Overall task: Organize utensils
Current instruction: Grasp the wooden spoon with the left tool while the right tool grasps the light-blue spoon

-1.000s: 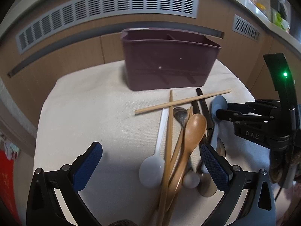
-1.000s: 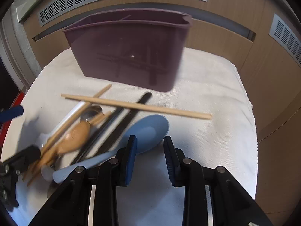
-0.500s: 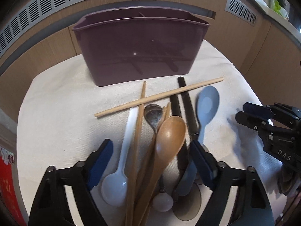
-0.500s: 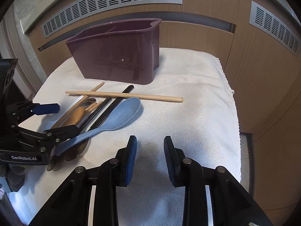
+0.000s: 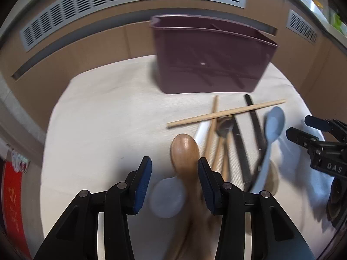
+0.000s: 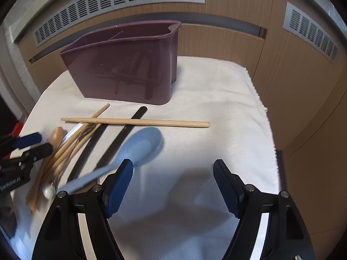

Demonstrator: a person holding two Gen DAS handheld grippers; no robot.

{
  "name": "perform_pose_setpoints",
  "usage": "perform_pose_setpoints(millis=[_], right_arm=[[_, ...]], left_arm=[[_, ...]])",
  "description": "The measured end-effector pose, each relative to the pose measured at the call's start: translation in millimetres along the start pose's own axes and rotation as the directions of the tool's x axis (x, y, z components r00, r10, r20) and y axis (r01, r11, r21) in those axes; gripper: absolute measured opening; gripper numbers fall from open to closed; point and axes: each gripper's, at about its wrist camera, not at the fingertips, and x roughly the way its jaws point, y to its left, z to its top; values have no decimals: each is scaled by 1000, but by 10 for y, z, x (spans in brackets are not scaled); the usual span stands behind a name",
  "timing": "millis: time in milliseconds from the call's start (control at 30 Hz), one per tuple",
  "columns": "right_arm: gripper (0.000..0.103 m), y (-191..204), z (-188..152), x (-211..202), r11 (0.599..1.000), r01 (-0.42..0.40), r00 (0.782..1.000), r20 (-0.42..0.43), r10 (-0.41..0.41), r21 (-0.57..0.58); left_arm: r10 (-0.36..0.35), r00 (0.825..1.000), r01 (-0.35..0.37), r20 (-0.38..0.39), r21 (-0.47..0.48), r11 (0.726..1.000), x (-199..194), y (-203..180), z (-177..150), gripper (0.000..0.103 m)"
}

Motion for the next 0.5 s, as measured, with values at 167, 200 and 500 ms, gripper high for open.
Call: perform_pose_setpoints(millis=[167, 200, 500], right_arm=[[74, 240, 127, 187, 1000, -26, 999, -43, 27, 17], [74, 286, 146, 215, 1000, -20, 999, -48, 20, 7], [82, 304, 83, 131, 990, 36, 998, -47, -43, -135]], left_arm=[[3, 1000, -3, 3, -38, 999, -13, 148, -55, 46], [1, 1000, -1, 2, -41, 999, -11, 167, -57, 46], [-29, 1000, 29, -5, -61, 998, -12, 283, -87, 51]])
